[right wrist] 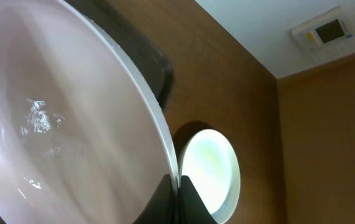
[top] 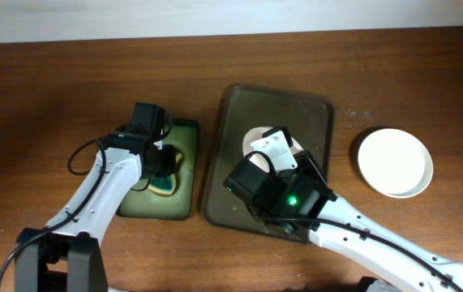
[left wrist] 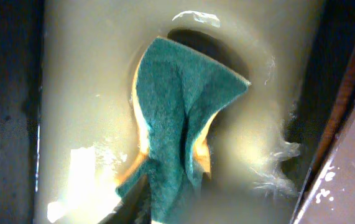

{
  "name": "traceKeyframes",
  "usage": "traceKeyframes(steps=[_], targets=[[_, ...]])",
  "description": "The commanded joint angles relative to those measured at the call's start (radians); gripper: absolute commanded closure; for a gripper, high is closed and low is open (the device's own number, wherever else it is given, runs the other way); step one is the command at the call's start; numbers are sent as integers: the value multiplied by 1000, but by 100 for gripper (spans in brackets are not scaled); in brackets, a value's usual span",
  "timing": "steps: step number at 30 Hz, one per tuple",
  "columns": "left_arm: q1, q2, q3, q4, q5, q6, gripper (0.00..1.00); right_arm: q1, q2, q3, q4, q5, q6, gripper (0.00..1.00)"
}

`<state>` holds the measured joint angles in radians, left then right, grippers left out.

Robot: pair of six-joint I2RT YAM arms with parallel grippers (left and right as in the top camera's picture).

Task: Clean dirty plates on tray and stack at the side
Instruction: 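Return sponge to water tray with left, lift plate with right, then carry white plate right and place it on the plate stack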

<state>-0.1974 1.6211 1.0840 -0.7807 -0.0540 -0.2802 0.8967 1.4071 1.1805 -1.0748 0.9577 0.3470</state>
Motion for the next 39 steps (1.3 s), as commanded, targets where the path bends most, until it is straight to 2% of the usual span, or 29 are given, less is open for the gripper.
traceKeyframes(steps=[1, 6, 7, 9, 10, 11, 17, 25, 29, 30, 32, 33, 35, 36, 37, 39], targets=[[4, -45, 85, -68, 14, 17, 75, 6, -15, 4, -3, 50, 37, 96], [4, -156, 235, -210, 25, 18, 68, 6, -16, 44, -4, 154, 36, 96], [4, -196, 269, -234, 25, 18, 61, 6, -16, 61, -4, 175, 36, 96], [4, -277, 318, -250, 24, 45, 43, 6, -17, 95, -22, 180, 36, 96], [4, -365, 333, -246, 3, 47, 7, 6, -17, 116, -47, 180, 36, 96], [4, -397, 333, -246, 1, 47, 0, 6, -18, 122, -55, 180, 35, 96], [4, -533, 333, -254, -2, 47, 0, 7, -28, 134, -40, 181, 36, 96], [4, -532, 333, -254, -2, 47, 0, 5, -27, 134, -29, 217, 37, 96], [4, -532, 333, -254, -2, 47, 0, -58, -27, 134, -28, 186, 128, 96], [4, -532, 333, -254, -2, 47, 0, -95, -27, 134, -23, 160, 130, 96], [4, -532, 333, -254, -2, 47, 0, -317, -27, 134, 33, -106, 42, 96], [4, -532, 333, -254, -2, 47, 0, -470, -27, 134, 77, -362, -74, 96], [4, -532, 333, -254, -2, 47, 0, -669, -25, 134, 120, -677, -164, 96], [4, -532, 333, -254, -2, 47, 0, -921, -11, 134, 157, -984, -179, 96], [4, -532, 333, -254, -2, 47, 0, -1068, 5, 134, 167, -1124, -178, 96], [4, -532, 333, -254, -2, 47, 0, -1245, 43, 134, 176, -1210, -154, 96]])
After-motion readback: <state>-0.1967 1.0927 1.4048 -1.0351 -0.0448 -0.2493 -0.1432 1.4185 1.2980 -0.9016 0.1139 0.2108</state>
